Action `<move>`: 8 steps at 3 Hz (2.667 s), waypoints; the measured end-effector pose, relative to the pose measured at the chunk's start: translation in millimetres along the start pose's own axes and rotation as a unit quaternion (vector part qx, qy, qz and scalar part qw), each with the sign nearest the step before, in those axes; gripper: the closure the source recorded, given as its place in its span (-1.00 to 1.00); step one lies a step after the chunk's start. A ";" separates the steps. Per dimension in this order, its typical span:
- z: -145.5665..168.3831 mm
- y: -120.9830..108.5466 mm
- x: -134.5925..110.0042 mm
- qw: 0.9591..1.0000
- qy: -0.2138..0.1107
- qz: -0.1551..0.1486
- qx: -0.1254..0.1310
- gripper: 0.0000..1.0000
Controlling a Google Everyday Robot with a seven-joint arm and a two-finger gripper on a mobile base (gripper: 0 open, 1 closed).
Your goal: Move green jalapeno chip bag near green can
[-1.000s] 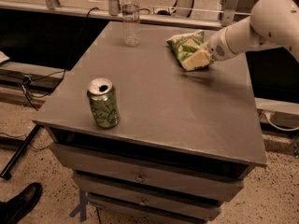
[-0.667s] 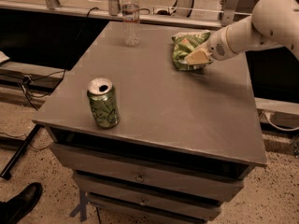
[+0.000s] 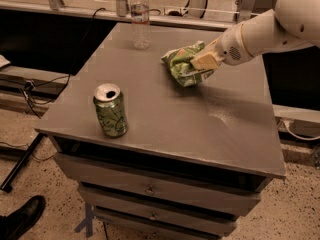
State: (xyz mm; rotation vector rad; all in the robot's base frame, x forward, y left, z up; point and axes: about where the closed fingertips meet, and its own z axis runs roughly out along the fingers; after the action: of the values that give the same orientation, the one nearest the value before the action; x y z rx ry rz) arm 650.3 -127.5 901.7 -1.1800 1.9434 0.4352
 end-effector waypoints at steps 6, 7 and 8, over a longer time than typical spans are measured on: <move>5.4 152.5 -5.3 0.976 -0.036 -0.034 -0.210 -0.26; -4.5 142.6 -6.0 0.979 -0.035 -0.038 -0.197 -0.87; -18.6 129.3 -12.7 0.981 -0.035 -0.046 -0.184 -1.00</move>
Offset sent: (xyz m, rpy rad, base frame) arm -0.1303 0.0754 0.0079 0.1710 0.1397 0.3993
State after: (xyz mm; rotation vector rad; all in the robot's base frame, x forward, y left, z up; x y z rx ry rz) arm 534.1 -66.8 908.8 -1.4588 1.7848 0.8018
